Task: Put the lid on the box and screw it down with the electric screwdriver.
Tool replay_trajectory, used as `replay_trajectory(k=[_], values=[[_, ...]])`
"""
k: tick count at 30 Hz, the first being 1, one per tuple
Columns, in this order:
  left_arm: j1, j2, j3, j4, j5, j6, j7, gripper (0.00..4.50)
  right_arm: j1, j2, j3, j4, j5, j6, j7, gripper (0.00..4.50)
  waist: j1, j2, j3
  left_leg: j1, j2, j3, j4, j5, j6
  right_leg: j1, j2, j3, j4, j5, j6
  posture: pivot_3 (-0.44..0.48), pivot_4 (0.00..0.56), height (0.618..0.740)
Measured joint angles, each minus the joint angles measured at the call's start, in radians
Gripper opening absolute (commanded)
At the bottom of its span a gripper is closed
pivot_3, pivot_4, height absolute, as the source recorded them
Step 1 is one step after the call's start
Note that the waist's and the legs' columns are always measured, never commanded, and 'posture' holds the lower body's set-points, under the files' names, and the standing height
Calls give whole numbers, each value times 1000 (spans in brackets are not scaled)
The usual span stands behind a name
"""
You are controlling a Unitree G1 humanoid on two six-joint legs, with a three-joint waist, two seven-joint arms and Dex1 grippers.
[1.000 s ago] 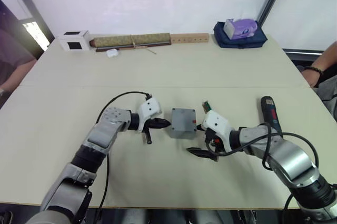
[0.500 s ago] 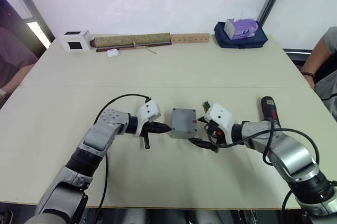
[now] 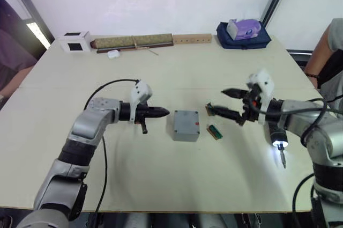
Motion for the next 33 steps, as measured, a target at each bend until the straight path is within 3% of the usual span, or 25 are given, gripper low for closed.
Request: replay_trajectory(k=[17,24,33], values=[[39,22,18,-102,-78,78,50,0,-116,119,156,446,-259,-325,-84,4469,-2,0,0,0,0,1,0,1,-1,-1,0,1,1,0,0,0,150,740],[69,38,24,-148,-92,97,73,0,-126,155,156,520,-302,-397,-96,2007,-4,0,0,0,0,1,-1,1,-2,-1,0,1,1,0,0,0,150,740],[92,55,24,-199,-102,126,107,0,-125,158,182,536,-342,-429,-89,2007,-4,0,0,0,0,1,-1,1,-2,-1,0,1,1,0,0,0,150,740]])
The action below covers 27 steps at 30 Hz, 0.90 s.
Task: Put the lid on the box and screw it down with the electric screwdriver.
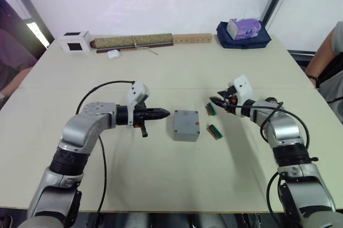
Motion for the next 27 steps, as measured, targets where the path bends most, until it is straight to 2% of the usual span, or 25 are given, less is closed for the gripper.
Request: replay_trajectory(k=[18,19,21,27], values=[[4,5,-30,1,2,-2,1,0,110,26,-1,-140,12,51,-12,2007,0,0,0,0,0,0,0,0,0,0,0,0,0,0,0,0,150,740],[4,6,-30,1,2,-2,1,0,110,31,-1,-140,11,51,-14,1469,0,0,0,0,0,0,0,0,0,0,0,0,0,0,0,0,150,740],[4,8,-31,1,3,-3,1,0,110,38,-1,-140,11,49,-19,991,0,0,0,0,0,0,0,0,0,0,0,0,0,0,0,0,150,740],[8,11,-33,1,4,-5,1,0,110,40,-1,-140,10,43,-25,991,1,0,0,0,0,0,0,0,0,0,0,0,0,0,0,0,150,740]])
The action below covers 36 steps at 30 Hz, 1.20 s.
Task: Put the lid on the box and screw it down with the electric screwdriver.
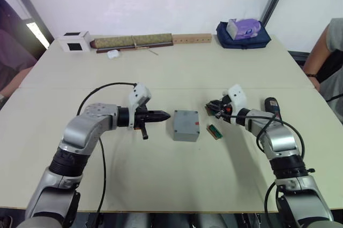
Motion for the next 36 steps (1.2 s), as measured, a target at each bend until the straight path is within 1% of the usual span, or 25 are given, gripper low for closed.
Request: replay_trajectory(k=[9,11,13,28,36], values=[[14,1,-11,1,7,-8,0,0,-1,0,0,22,-1,-5,-10,991,-1,0,0,0,0,0,0,0,0,0,0,0,0,0,0,0,150,740],[19,1,-12,1,9,-17,0,0,-1,0,0,22,-1,-8,-12,471,-1,0,0,0,0,0,0,0,0,0,0,0,0,0,0,0,150,740],[19,2,-13,1,11,-21,0,0,-4,2,0,27,-2,-16,-14,54,0,0,0,0,0,0,0,0,0,0,0,0,0,0,0,0,150,740],[19,5,-18,15,23,-27,-4,0,-9,4,-1,37,-8,-35,-19,54,0,0,0,0,0,0,0,0,0,0,0,0,0,0,0,0,150,740],[19,5,-19,21,23,-29,-12,0,-10,-3,-45,-22,10,-36,-9,54,0,0,0,0,0,0,0,0,0,0,0,0,0,0,0,0,150,740]])
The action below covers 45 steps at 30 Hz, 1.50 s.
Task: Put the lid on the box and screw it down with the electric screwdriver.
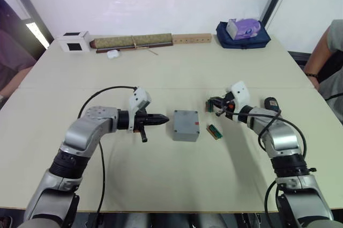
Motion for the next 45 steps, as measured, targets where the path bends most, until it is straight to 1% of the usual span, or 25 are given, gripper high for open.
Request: replay_trajectory(k=[9,12,18,24,30,35,39,42,45], values=[[0,-5,4,3,-4,1,0,0,1,-8,-19,-100,16,35,11,54,0,0,0,0,0,0,0,0,0,0,0,0,0,0,0,0,150,740],[0,-7,4,13,-3,0,0,0,3,-6,6,-79,-4,33,7,54,0,0,0,0,0,0,0,0,0,0,0,0,0,0,0,0,150,740],[-1,-12,4,18,-2,-1,0,0,2,5,35,61,-61,-15,-24,54,0,0,0,0,0,0,0,0,0,0,0,0,0,0,0,0,150,740],[-1,-14,4,18,-2,-8,1,0,1,10,39,105,-74,-98,-16,54,-1,0,0,0,0,0,0,0,0,0,0,0,0,0,0,0,150,740],[-1,-13,4,17,-2,-8,2,0,16,10,29,106,-63,-126,-2,54,0,0,0,0,0,0,0,0,0,0,0,0,0,0,0,0,150,740],[0,-13,3,17,-2,-8,3,0,42,17,-12,53,-14,-113,3,54,0,0,0,0,0,0,0,0,0,0,0,0,0,0,0,0,150,740],[0,-13,1,18,-2,-8,2,0,41,36,-74,29,49,-42,-20,54,0,0,0,0,0,0,0,0,0,0,0,0,0,0,0,0,150,740],[0,-14,1,18,-2,-8,1,0,43,37,-76,20,60,-23,-23,54,-1,0,0,0,0,0,0,0,0,0,0,0,0,0,0,0,150,740],[0,-10,1,18,-2,-8,-2,0,51,31,-76,-62,75,-3,-16,54,0,0,0,0,0,0,0,0,0,0,0,0,0,0,0,0,150,740]])
